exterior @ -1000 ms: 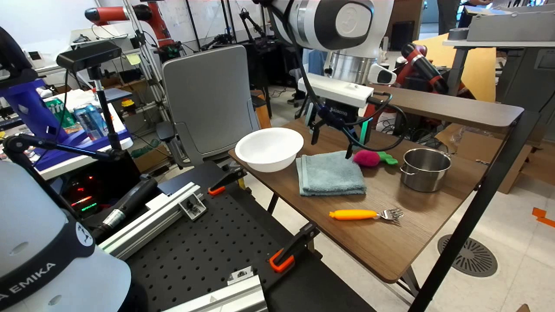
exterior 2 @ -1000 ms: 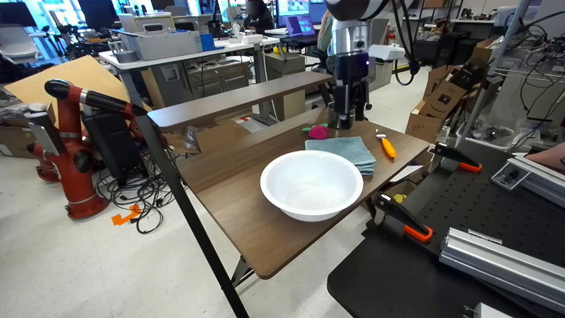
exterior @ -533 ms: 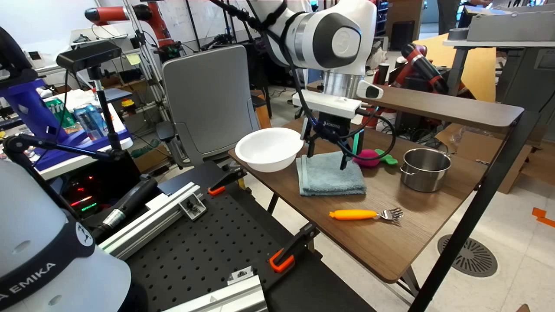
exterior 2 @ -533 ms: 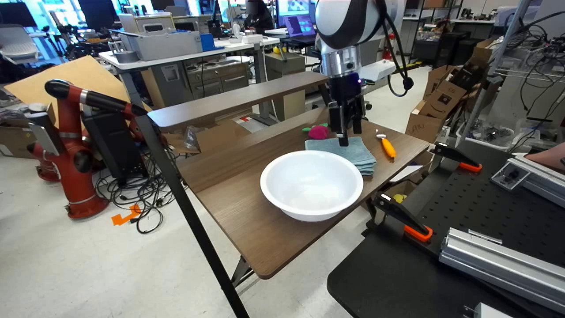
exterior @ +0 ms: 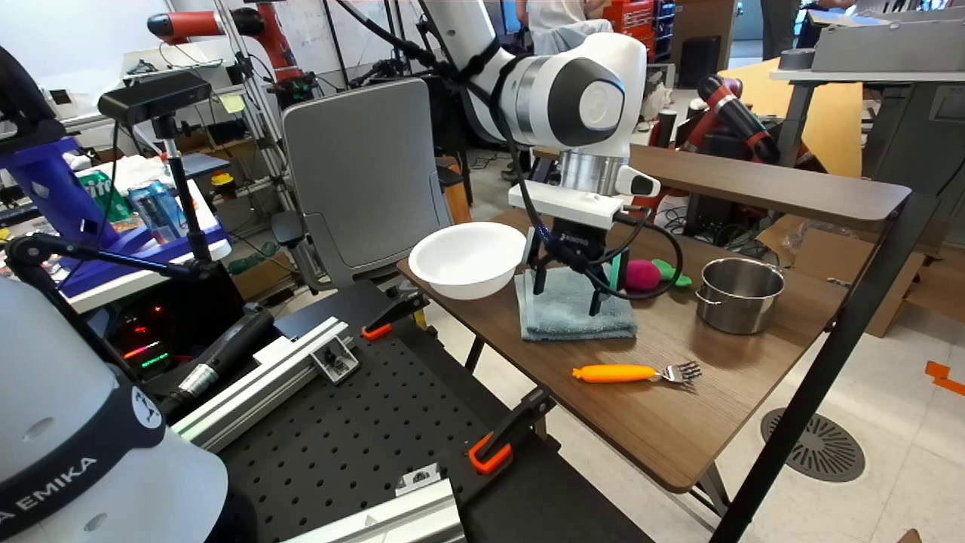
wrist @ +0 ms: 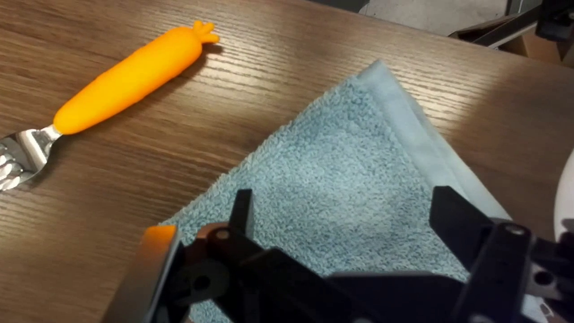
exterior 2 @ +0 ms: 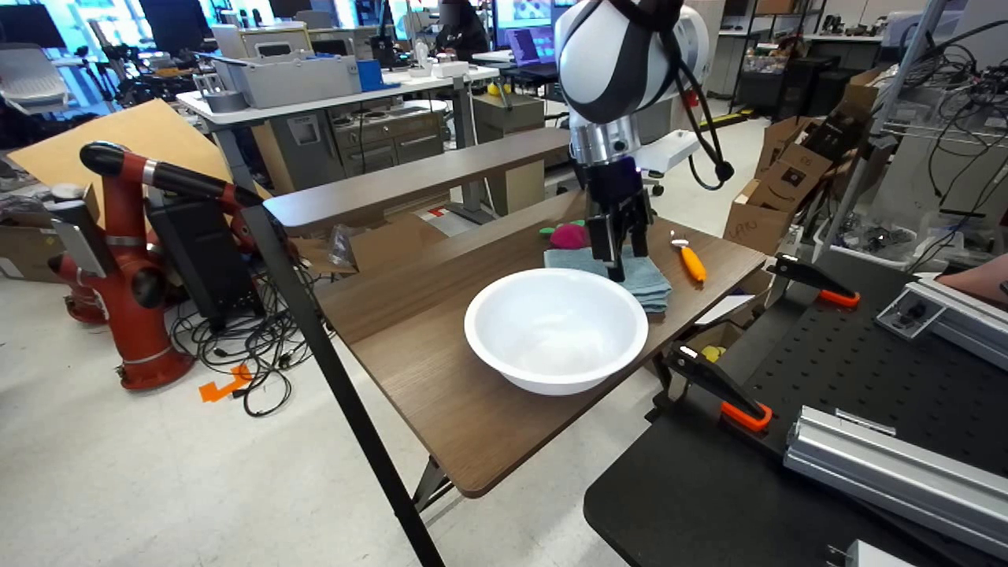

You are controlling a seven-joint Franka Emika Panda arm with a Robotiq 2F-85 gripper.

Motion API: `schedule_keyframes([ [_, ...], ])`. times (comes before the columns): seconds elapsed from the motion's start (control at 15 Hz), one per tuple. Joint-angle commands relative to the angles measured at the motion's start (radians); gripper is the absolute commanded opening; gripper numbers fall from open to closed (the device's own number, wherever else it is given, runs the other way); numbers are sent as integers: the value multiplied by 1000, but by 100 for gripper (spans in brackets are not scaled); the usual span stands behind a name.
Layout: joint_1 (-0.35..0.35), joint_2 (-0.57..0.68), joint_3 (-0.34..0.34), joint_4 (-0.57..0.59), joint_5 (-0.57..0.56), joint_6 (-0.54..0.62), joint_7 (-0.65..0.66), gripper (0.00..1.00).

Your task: Slide the cloth to the top left of the desk

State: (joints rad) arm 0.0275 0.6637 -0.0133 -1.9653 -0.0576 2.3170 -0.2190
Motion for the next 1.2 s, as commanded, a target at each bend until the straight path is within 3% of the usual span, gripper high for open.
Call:
schedule_keyframes([
  [0.0,-7,37,2,40,-31,6,31,100],
  [1.13,-6,146,1,190,-22,-6,67,100],
])
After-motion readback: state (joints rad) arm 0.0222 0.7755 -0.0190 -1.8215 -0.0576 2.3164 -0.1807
